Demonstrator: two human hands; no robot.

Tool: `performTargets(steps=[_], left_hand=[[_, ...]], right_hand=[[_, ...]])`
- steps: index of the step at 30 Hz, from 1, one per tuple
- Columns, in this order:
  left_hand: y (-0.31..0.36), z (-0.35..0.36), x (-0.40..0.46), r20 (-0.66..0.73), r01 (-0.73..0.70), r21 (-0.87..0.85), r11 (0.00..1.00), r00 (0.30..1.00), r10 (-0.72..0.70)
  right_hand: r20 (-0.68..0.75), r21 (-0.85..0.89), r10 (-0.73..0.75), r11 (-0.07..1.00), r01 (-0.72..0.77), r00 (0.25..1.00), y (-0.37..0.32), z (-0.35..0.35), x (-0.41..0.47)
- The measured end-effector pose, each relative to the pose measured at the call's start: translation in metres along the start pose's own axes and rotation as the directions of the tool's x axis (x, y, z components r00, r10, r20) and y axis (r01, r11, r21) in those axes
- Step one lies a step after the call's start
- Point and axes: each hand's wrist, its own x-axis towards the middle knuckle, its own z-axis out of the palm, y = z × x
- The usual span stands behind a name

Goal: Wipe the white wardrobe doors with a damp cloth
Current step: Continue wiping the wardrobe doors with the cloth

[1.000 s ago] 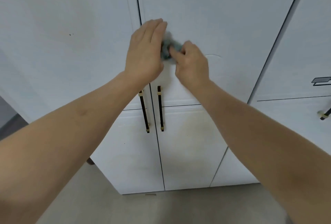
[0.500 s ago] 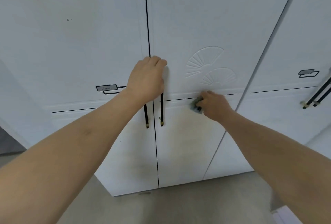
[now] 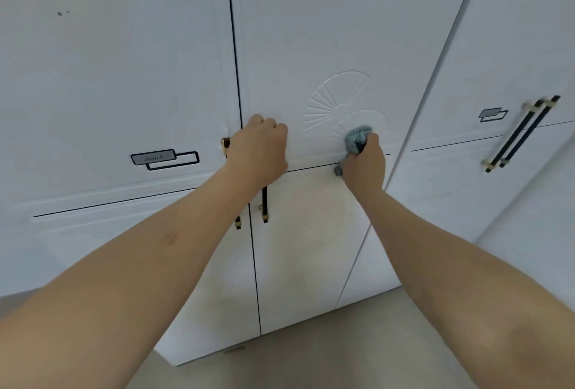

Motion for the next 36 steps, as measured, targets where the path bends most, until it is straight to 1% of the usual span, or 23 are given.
performTargets(steps=[2, 3, 5, 6, 8, 10, 11, 12, 15, 17, 18, 20, 22, 24, 25, 26, 27, 28, 30, 31, 34, 36], left_hand=[[-0.005, 0.008, 0.000, -0.015, -0.003, -0.035, 0.999, 1.000, 0.002], [-0.007, 0.011, 0.000, -0.022, -0.010, -0.050, 0.999, 1.000, 0.009], [-0.006, 0.016, 0.002, -0.031, -0.022, -0.058, 0.998, 0.999, 0.021], [-0.002, 0.016, 0.003, -0.036, -0.010, -0.056, 0.998, 0.999, 0.007], [0.006, 0.018, 0.006, -0.040, 0.039, -0.017, 0.999, 0.998, -0.040], [0.011, 0.021, 0.008, -0.045, 0.053, 0.074, 0.996, 0.998, -0.050], [0.014, 0.026, 0.009, -0.059, 0.055, 0.119, 0.991, 0.997, -0.048], [0.016, 0.028, 0.010, -0.070, 0.059, 0.163, 0.985, 0.996, -0.048], [0.026, 0.039, 0.012, -0.101, 0.086, 0.275, 0.958, 0.993, -0.061], [0.031, 0.047, 0.010, -0.137, 0.127, 0.286, 0.950, 0.986, -0.090], [0.033, 0.051, 0.009, -0.180, 0.153, 0.284, 0.947, 0.978, -0.104], [0.037, 0.055, 0.007, -0.263, 0.180, 0.280, 0.943, 0.959, -0.105], [0.036, 0.055, 0.009, -0.300, 0.170, 0.262, 0.950, 0.950, -0.087], [0.035, 0.057, 0.009, -0.328, 0.165, 0.264, 0.950, 0.942, -0.072], [0.034, 0.059, 0.009, -0.345, 0.160, 0.264, 0.951, 0.937, -0.061], [0.033, 0.061, 0.008, -0.372, 0.155, 0.270, 0.950, 0.927, -0.046], [0.033, 0.062, 0.008, -0.396, 0.151, 0.274, 0.950, 0.918, -0.031], [0.032, 0.064, 0.007, -0.415, 0.145, 0.280, 0.949, 0.910, -0.017], [0.030, 0.069, 0.006, -0.448, 0.137, 0.315, 0.939, 0.894, 0.020], [0.029, 0.071, 0.006, -0.448, 0.133, 0.327, 0.936, 0.894, 0.030], [0.029, 0.083, 0.003, -0.452, 0.140, 0.369, 0.919, 0.891, 0.046], [0.031, 0.095, -0.002, -0.475, 0.158, 0.396, 0.904, 0.878, 0.055]], right_hand=[[-0.049, 0.084, -0.073, 0.994, 0.077, 0.996, -0.014, 0.028, -0.025], [-0.048, 0.081, -0.136, 0.987, 0.139, 0.990, -0.019, 0.042, -0.037], [0.026, 0.036, -0.299, 0.954, 0.298, 0.954, -0.027, 0.065, -0.057], [0.077, 0.028, -0.391, 0.921, 0.390, 0.917, -0.031, 0.072, -0.063], [0.143, 0.047, -0.557, 0.829, 0.557, 0.818, -0.035, 0.081, -0.071], [0.134, 0.060, -0.648, 0.760, 0.647, 0.749, -0.035, 0.081, -0.070], [0.105, 0.057, -0.673, 0.739, 0.671, 0.732, -0.029, 0.080, -0.065], [0.094, 0.056, -0.683, 0.730, 0.681, 0.724, -0.021, 0.076, -0.058], [0.039, 0.022, -0.649, 0.760, 0.649, 0.759, 0.027, 0.059, -0.029], [-0.019, -0.021, -0.621, 0.784, 0.621, 0.784, 0.063, 0.047, -0.007], [-0.050, -0.034, -0.597, 0.803, 0.596, 0.801, 0.078, 0.041, 0.004], [-0.106, -0.038, -0.509, 0.861, 0.508, 0.854, 0.103, 0.025, 0.022], [-0.176, -0.001, -0.342, 0.938, 0.347, 0.923, 0.119, 0.009, 0.042], [-0.224, 0.044, -0.194, 0.977, 0.209, 0.955, 0.130, -0.002, 0.051], [-0.234, 0.060, -0.164, 0.981, 0.182, 0.958, 0.130, -0.003, 0.051], [-0.235, 0.083, -0.170, 0.978, 0.194, 0.957, 0.123, 0.000, 0.046], [-0.224, 0.110, -0.210, 0.965, 0.239, 0.952, 0.110, 0.006, 0.038], [-0.204, 0.127, -0.288, 0.940, 0.317, 0.936, 0.095, 0.015, 0.027], [-0.159, 0.131, -0.502, 0.843, 0.522, 0.850, 0.065, 0.040, 0.001], [-0.141, 0.130, -0.576, 0.796, 0.592, 0.805, 0.051, 0.053, -0.010], [-0.119, 0.137, -0.701, 0.690, 0.710, 0.704, 0.024, 0.083, -0.034], [-0.131, 0.116, -0.752, 0.636, 0.763, 0.646, 0.023, 0.090, -0.040]])
